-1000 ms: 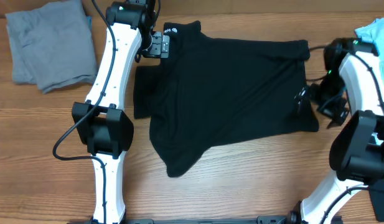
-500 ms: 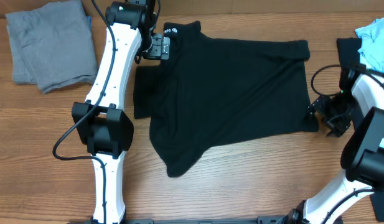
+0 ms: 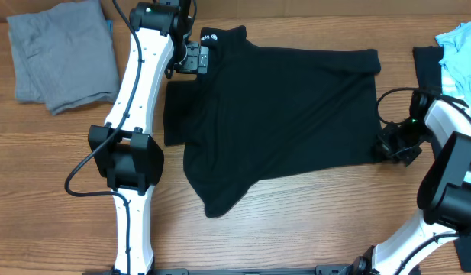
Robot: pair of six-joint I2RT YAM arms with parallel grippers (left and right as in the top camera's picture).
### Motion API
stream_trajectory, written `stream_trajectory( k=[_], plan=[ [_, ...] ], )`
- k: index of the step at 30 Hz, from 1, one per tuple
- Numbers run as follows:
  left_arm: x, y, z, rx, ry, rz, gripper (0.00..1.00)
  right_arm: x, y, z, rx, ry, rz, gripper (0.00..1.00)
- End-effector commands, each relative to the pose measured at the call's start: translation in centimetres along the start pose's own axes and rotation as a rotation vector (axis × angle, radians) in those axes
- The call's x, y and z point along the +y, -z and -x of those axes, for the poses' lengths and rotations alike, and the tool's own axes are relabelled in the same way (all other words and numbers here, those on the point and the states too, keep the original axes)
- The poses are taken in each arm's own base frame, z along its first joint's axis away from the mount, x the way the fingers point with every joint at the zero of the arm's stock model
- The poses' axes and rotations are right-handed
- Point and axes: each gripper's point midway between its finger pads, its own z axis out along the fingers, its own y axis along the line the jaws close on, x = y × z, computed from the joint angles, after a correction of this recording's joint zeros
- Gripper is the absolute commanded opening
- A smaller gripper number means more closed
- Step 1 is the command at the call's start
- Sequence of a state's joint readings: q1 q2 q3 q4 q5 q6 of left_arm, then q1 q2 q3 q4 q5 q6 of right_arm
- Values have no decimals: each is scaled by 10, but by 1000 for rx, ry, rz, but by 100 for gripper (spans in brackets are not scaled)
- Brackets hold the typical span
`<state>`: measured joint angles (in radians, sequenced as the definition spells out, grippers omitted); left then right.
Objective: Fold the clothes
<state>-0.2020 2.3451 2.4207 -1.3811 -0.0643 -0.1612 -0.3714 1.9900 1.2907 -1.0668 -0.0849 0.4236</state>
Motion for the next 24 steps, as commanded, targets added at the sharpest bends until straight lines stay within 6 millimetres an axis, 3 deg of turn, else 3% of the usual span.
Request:
stream_trajectory(
  k=[1, 6, 14, 22, 24],
  plan=[
    [-2, 13, 5, -30, 5, -15, 100, -19, -7, -10, 25, -86, -90, 4],
    [-2, 13, 5, -31, 5, -15, 100, -31, 1, -25, 64, -122, -141, 4],
    [-2, 13, 4, -27, 5, -14, 100, -52, 36, -36, 3, -161, -225, 4],
    [-1, 13, 1, -14, 5, -12, 100, -95, 67, -44, -128, -424, -432, 4],
    [-1, 13, 0, -10, 5, -12, 100, -97, 68, -49, -110, -420, -443, 11]
  ],
)
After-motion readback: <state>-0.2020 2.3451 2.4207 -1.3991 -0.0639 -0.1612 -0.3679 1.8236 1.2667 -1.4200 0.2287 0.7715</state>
